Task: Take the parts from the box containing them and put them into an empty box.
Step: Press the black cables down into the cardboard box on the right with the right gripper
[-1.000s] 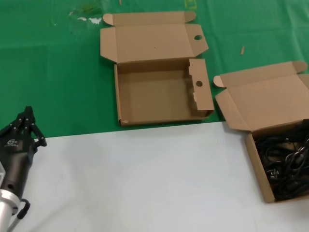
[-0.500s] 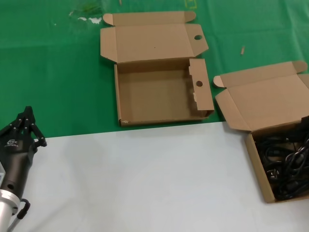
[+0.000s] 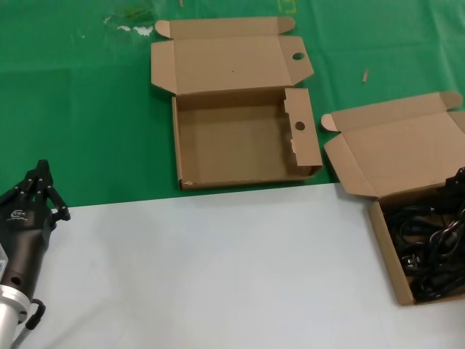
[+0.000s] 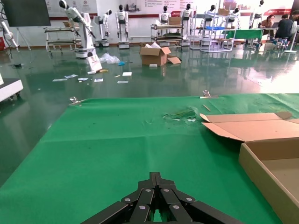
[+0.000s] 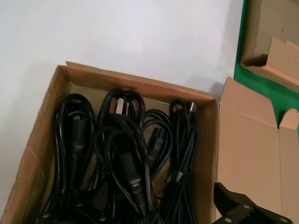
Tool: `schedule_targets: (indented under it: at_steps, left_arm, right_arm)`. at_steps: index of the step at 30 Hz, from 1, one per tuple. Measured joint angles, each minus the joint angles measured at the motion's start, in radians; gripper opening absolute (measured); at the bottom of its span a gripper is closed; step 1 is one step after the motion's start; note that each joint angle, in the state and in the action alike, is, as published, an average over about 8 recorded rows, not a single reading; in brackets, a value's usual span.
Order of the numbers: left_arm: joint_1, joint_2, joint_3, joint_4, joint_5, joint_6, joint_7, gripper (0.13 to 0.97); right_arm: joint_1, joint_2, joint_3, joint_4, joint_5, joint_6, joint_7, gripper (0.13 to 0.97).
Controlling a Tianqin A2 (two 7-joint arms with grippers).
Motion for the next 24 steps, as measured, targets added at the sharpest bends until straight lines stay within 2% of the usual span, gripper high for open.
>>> schedule_targets:
  at_steps: [5,13,14,22,24]
  left_arm:
    - [0.000,0.000,0.000,0.000,0.000,0.000,0.000,0.140]
    - [0.000,0.000,0.000,0.000,0.000,0.000,0.000,0.140]
    - [0.000,0.000,0.000,0.000,0.000,0.000,0.000,0.140]
    - [0.000,0.000,0.000,0.000,0.000,0.000,0.000,0.140]
    - [0.000,0.000,0.000,0.000,0.000,0.000,0.000,0.140]
  right_arm:
    - [0.025,-0.010,-0.008,-0.026,-0.005,0.000,-0.008,0.791]
    - [0.023,0.005,-0.010,0.001,-0.008,-0.002,0.023,0.606]
    - [0.019,0.009,-0.009,0.008,-0.008,-0.001,0.031,0.606]
    - [-0.017,0.028,-0.002,0.050,-0.005,0.013,0.069,0.393]
    - [-0.024,0.025,-0.002,0.050,-0.003,0.018,0.070,0.393]
